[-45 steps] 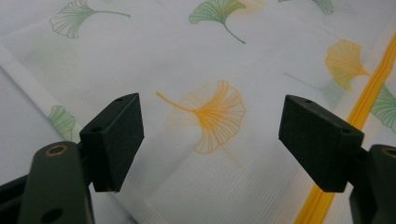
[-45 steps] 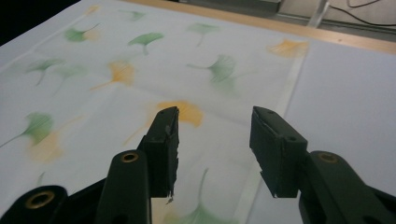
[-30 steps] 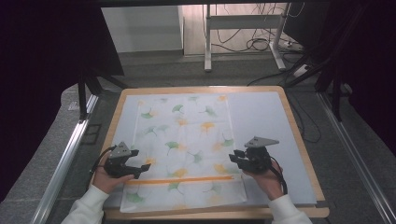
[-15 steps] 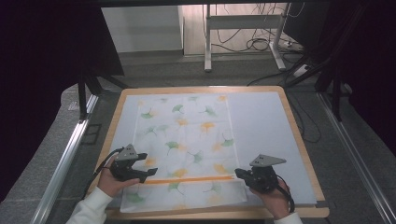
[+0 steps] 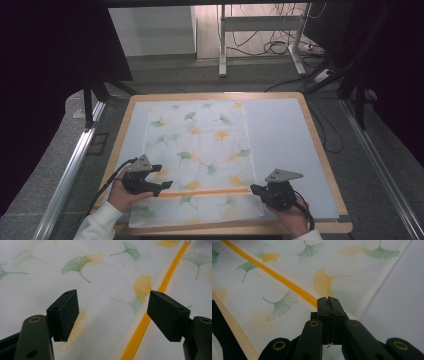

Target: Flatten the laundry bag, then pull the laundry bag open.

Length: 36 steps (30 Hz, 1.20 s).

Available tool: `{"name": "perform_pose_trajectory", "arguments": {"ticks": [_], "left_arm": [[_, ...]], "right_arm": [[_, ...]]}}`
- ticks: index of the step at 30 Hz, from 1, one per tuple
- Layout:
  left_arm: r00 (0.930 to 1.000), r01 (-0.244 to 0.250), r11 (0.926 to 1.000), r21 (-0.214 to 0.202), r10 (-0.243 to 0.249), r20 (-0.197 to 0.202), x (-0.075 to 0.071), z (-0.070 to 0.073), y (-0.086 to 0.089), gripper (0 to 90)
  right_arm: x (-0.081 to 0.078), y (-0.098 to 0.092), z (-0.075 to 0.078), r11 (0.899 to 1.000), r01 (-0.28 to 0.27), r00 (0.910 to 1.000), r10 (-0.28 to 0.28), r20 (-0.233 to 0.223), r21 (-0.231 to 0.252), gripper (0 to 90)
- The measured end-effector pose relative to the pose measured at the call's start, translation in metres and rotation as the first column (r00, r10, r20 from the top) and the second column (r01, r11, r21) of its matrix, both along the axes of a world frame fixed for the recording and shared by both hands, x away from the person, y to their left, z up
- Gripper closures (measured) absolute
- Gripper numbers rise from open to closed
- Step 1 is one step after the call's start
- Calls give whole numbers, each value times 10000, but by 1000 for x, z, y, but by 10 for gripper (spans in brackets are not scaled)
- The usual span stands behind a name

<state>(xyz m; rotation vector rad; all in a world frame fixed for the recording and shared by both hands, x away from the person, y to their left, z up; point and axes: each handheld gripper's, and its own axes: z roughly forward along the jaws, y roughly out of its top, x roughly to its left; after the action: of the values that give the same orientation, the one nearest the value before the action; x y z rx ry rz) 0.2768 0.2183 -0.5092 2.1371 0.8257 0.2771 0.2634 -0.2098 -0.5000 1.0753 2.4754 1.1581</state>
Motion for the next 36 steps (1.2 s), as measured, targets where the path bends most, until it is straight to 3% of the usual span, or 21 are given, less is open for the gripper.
{"name": "perform_pose_trajectory", "arguments": {"ticks": [18, 29, 36], "left_arm": [[9957, 899, 9959, 81, -897, -224, 7, 7, -38, 289], [9872, 1575, 9874, 147, -1570, -286, 11, 9, -65, 301], [9849, 1684, 9857, 41, -1681, -412, 15, 6, -73, 308]], "right_arm": [[-11, -6, -5, 9994, 172, 9998, -174, -59, -289, 879], [-11, -6, -6, 9995, 56, 9999, -60, -129, -315, 878], [-16, -6, -10, 9991, -114, 9995, 102, -303, -409, 878]]}}
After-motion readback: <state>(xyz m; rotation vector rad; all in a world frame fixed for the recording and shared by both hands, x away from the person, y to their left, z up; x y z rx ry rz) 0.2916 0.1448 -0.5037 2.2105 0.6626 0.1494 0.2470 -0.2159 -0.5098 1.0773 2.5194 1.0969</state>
